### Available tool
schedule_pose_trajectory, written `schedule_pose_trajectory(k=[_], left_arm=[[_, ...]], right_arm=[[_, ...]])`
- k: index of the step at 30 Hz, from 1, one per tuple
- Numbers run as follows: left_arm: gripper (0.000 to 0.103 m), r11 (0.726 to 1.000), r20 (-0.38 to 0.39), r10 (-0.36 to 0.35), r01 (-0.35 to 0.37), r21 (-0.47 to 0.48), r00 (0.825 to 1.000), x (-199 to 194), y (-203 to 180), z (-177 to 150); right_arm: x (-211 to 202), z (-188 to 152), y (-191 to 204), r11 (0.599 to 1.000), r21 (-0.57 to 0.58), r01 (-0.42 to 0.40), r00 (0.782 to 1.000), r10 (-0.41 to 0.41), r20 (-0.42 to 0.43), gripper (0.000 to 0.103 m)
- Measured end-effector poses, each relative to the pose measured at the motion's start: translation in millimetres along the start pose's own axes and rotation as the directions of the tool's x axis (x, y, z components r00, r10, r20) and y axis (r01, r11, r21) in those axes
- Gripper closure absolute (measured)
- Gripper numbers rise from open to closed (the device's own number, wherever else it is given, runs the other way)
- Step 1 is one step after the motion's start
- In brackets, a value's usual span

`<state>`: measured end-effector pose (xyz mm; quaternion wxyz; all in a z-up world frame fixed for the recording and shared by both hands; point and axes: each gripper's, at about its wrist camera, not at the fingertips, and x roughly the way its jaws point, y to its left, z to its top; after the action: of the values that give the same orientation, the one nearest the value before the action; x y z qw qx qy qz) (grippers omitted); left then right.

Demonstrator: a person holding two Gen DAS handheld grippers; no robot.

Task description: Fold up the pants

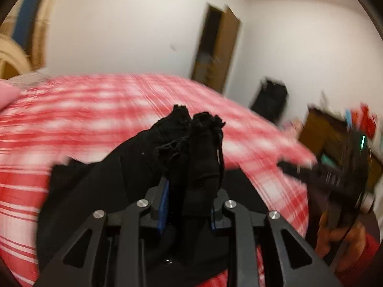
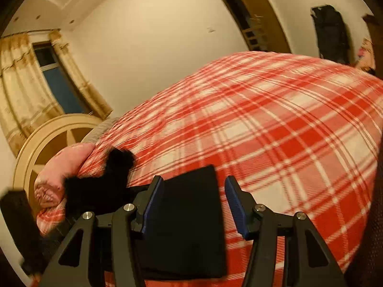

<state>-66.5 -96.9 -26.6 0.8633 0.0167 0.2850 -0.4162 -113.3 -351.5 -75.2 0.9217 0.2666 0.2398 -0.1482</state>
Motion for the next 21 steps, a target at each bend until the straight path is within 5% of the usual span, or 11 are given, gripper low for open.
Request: schedule_pose_trajectory(k=[5,8,12,17,21], left_arm=[[0.076,0.986,-0.11,0.026,-0.008,0.164,0.994,31,-30,-29],[0.072,0.983,-0.15,0.018,0.01,0.183,0.988,33,-28,-27],[0.041,0.969,-0.188,0.014,0.033,0.245,0.982,17,-28,-18],[0.01,0.976,-0.058,0.016,-0.003,0.219,0.998,-36,-3,1],[0.009,0.986,0.009,0.141,-0.141,0.089,0.99,-57,45,14]], right_arm=[[6,1,-3,1.0,0.008,-0.017,1.0,0.017,-0.015,0.048],[11,-2,3,0.998,0.009,-0.067,0.997,0.067,-0.043,0.048],[17,3,9,0.984,0.044,-0.17,0.982,0.173,-0.075,0.044],[28,3,20,0.964,0.094,-0.249,0.96,0.258,-0.106,0.032],[51,-13,29,0.967,0.106,-0.23,0.947,0.247,-0.204,0.032]])
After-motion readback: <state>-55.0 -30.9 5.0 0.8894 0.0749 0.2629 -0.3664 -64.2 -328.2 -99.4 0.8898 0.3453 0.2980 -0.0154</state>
